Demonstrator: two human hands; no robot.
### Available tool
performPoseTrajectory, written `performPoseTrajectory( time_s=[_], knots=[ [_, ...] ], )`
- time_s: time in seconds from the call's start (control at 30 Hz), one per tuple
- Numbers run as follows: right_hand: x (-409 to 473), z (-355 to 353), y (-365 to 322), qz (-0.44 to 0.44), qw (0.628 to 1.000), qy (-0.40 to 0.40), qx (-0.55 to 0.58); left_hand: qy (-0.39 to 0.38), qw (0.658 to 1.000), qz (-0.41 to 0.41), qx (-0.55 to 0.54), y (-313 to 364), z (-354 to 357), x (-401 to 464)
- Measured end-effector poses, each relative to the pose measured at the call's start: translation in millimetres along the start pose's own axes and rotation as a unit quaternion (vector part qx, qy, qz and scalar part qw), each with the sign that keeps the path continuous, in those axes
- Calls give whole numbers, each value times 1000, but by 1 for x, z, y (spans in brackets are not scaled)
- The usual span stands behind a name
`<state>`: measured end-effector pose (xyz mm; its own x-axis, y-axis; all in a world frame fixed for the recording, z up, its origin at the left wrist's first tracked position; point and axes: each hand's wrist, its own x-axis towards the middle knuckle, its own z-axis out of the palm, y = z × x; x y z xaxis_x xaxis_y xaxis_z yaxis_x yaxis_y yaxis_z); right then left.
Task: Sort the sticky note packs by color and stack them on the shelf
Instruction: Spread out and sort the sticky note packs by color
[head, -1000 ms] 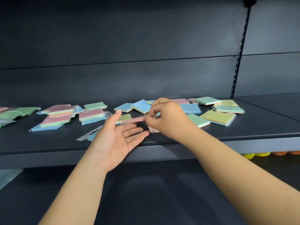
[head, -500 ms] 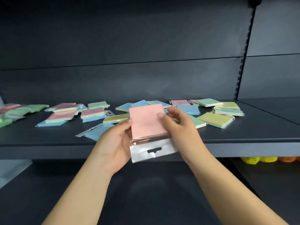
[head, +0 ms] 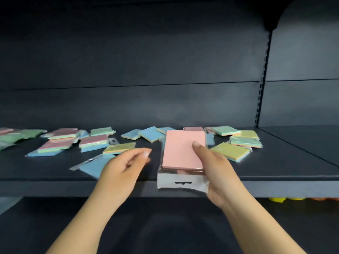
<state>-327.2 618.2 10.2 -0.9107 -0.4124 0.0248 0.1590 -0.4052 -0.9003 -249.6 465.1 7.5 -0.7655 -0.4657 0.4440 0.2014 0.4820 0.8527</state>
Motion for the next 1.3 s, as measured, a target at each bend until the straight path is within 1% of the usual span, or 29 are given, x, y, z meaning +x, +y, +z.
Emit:
performPoseTrajectory(
  time_s=[0.13,0.2,0.3,0.37,0.43,0.53,0.63,0.67,0.73,0.8,0.83,0.93,1.0,1.07,1.13,1.23,1.3],
  knots=[
    [21,42,0,-4,999,-31,-6,51,991,13,121,-21,-64,16],
    [29,67,7,-9,998,-53,-30,77,979,7,189,-37,-97,28],
    [39,107,22,-8,995,-82,-48,114,961,-11,251,-66,-146,42],
    [45,133,33,-8,994,-93,-59,120,953,-19,277,-85,-177,52],
    [52,161,44,-23,992,-93,-80,107,943,-20,314,-103,-208,65],
    [67,206,55,-57,989,-71,-114,49,935,-26,351,-127,-247,94],
    [83,247,63,-84,984,-51,-148,-8,936,-25,350,-149,-273,134],
    [87,255,64,-93,982,-45,-157,-37,934,-18,355,-154,-276,145],
    [97,271,65,-113,977,-27,-179,-132,923,-11,363,-163,-279,168],
    [108,280,64,-129,971,1,-200,-223,900,-36,372,-167,-273,184],
    [115,282,63,-132,968,19,-210,-251,887,-49,385,-168,-268,189],
    [138,281,60,-124,965,70,-218,-291,856,-53,423,-171,-256,202],
    [151,274,61,-110,967,91,-211,-302,850,-55,428,-171,-250,208],
    [160,266,68,-85,972,105,-192,-297,853,-62,424,-174,-247,216],
    [164,257,75,-61,976,115,-174,-273,862,-56,424,-178,-248,223],
    [168,246,78,-60,978,121,-157,-182,907,-75,373,-185,-256,231],
    [170,243,78,-64,980,122,-145,-123,924,-88,351,-187,-261,233]
  ],
)
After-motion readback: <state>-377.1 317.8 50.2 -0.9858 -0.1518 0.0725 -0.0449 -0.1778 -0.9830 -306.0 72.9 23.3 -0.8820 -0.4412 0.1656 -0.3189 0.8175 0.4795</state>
